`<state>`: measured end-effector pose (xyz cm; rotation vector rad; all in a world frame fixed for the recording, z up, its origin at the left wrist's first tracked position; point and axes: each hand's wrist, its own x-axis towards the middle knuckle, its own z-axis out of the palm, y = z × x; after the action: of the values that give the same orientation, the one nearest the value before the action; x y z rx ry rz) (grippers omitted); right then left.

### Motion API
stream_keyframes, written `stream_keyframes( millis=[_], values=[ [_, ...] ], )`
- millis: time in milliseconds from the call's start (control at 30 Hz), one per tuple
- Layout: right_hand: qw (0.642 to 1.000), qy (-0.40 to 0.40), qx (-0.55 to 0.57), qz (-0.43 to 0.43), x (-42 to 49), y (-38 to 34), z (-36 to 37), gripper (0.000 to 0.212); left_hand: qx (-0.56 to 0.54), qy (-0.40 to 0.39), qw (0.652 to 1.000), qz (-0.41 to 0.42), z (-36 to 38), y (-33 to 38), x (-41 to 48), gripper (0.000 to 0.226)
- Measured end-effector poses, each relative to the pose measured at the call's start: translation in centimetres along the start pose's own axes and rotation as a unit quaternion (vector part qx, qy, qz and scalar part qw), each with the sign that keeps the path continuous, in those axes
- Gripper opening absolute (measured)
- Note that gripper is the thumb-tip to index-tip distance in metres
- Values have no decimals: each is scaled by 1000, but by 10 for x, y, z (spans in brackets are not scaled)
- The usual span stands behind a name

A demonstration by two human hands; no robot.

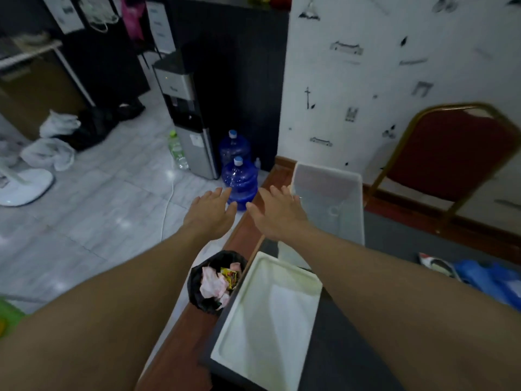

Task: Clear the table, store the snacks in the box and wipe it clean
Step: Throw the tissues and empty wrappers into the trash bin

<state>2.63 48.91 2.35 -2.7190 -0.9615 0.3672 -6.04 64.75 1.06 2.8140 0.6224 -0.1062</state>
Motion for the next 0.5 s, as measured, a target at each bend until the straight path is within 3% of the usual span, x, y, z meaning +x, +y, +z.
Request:
stream_keyframes(
  millis=[500],
  values=[
    [996, 58, 2, 66, -99, 126, -58, 71, 27, 14, 995, 94, -21, 150, -39, 59]
  ],
)
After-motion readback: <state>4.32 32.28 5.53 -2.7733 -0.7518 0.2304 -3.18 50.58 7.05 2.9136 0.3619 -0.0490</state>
